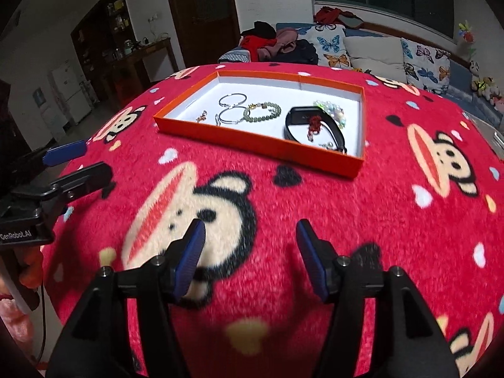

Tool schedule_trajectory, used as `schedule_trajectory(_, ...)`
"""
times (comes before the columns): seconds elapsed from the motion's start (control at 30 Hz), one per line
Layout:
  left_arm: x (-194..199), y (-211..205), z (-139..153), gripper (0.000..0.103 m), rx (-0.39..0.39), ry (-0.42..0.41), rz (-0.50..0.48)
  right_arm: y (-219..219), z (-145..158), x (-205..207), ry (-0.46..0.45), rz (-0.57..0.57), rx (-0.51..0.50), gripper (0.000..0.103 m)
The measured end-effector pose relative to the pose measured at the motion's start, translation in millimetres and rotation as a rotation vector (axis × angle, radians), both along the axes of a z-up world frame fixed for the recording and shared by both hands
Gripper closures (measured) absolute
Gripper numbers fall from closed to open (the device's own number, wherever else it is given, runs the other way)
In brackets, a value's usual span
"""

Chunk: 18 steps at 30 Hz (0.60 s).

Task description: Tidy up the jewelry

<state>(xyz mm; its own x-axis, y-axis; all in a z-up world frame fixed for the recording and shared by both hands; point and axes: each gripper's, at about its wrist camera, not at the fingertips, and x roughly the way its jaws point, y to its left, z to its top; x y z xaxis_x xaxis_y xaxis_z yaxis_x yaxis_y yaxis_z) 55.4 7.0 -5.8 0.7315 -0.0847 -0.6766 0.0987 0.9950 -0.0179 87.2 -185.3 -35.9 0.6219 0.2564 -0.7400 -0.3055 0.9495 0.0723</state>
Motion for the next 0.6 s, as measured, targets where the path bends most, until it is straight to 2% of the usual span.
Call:
schedule_trajectory(0.17,-9,2,-1,0.0,0.01,-0.002,0.014,-2,0,-9,0.002,-0.008,0.001,0.04)
schedule_trajectory(0.27,-10,4,-1,0.0,-0.005,0.009,0.007,-1,3,-13,-0.013,-0.012,-0.004,0.031)
schedule_trajectory(0.6,-15,-1,-1,0.0,0.02,0.013,0.023,1,4,-23,-0.022,-0.024,-0.009,0.03)
